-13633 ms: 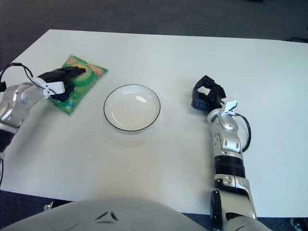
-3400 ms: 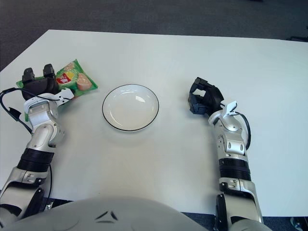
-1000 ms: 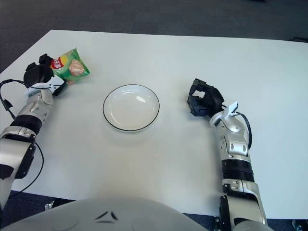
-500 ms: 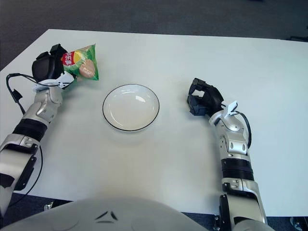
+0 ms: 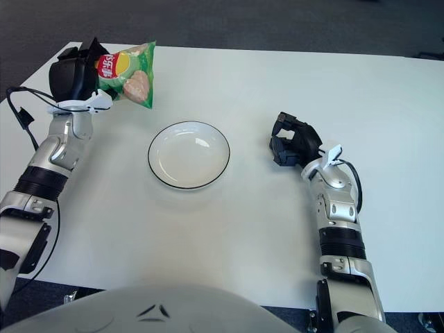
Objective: Put the snack into the plate.
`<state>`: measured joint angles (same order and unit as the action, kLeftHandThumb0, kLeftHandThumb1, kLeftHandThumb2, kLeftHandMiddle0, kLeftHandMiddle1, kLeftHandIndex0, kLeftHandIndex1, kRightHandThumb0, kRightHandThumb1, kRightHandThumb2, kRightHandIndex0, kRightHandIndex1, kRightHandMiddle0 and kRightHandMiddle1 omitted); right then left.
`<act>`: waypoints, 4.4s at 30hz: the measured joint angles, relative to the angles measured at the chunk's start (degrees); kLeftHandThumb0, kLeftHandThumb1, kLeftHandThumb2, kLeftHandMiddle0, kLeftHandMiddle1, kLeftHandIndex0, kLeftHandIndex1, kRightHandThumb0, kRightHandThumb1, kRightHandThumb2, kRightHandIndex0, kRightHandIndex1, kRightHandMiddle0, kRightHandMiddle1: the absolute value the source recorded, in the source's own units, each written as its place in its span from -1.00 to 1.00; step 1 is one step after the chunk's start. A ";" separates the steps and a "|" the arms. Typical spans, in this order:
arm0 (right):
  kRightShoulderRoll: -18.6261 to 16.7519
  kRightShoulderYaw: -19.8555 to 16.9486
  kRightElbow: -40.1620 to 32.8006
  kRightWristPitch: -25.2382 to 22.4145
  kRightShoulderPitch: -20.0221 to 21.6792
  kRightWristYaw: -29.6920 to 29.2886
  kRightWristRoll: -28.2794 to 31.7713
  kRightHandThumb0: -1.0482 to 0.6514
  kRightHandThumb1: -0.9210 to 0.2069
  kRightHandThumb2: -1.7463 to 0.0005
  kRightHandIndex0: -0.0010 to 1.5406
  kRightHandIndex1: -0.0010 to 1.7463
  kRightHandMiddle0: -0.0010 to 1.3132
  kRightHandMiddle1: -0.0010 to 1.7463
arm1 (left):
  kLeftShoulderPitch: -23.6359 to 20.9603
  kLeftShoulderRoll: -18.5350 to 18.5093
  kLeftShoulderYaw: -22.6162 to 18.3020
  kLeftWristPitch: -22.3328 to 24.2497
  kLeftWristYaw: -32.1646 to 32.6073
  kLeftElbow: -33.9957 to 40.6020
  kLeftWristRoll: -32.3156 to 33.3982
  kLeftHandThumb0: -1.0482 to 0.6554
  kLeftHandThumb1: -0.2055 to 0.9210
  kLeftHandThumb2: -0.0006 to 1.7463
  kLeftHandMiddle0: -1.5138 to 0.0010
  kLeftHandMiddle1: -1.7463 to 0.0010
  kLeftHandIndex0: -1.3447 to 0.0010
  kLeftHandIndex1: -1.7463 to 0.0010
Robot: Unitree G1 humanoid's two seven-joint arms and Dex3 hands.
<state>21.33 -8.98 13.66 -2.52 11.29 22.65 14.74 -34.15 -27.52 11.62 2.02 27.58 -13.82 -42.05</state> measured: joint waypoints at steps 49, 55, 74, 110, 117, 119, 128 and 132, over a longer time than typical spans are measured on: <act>0.62 1.24 -0.26 -0.05 0.14 -1.11 -0.07 -0.33 0.03 -0.48 0.67 1.00 -0.09 1.00 | -0.86 7.80 5.01 -22.50 -15.41 11.06 2.53 0.23 -0.74 0.98 -0.19 -0.96 0.01 -1.00; 0.61 1.41 -0.32 -0.05 0.14 -1.31 -0.07 -0.33 0.04 -0.48 0.67 1.00 -0.08 1.00 | -0.44 9.14 5.29 -24.20 -15.40 9.74 2.54 0.23 -0.74 0.99 -0.19 -0.97 0.01 -1.00; 0.55 1.76 -2.03 -1.25 -0.51 -2.86 -0.12 -0.33 0.06 -0.50 0.68 1.00 -0.07 1.00 | 2.71 10.45 7.76 -26.96 -18.89 5.70 3.33 0.23 -0.70 0.97 -0.16 -0.98 0.03 -1.00; 0.70 2.40 -3.12 -1.96 -0.92 -3.51 -0.40 -0.33 0.03 -0.48 0.68 1.00 -0.09 1.00 | 2.00 3.23 12.55 -30.95 -30.49 4.71 -1.89 -0.03 -0.26 0.60 -0.26 -1.00 0.08 -0.89; 0.70 2.41 -3.18 -1.96 -0.96 -3.49 -0.40 -0.33 0.03 -0.48 0.68 1.00 -0.09 1.00 | 0.29 0.23 12.84 -31.60 -38.62 5.77 2.41 -0.47 0.86 -0.24 0.37 -1.00 0.81 -0.71; 0.70 2.41 -3.20 -1.95 -0.96 -3.49 -0.40 -0.33 0.03 -0.48 0.67 1.00 -0.09 1.00 | 0.09 -0.64 12.87 -31.77 -41.77 6.05 4.35 -0.59 0.93 -0.26 0.59 -0.81 0.90 -0.53; 0.74 2.41 -3.45 -2.35 -1.02 -3.53 -0.40 -0.33 0.03 -0.48 0.66 1.00 -0.09 1.00 | -0.32 -3.06 13.18 -31.21 -54.39 6.42 12.46 -0.82 1.00 -0.27 0.94 0.34 1.00 0.16; 0.74 2.40 -3.60 -2.62 -1.02 -3.54 -0.40 -0.33 0.03 -0.48 0.66 1.00 -0.09 1.00 | -0.32 -3.75 13.12 -31.31 -57.81 6.39 15.31 -0.87 1.00 -0.31 0.99 0.65 1.00 0.37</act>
<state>22.08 -6.57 10.06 -5.13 10.27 19.11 14.34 -34.47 -31.27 24.74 -29.29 -30.23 -7.44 -26.73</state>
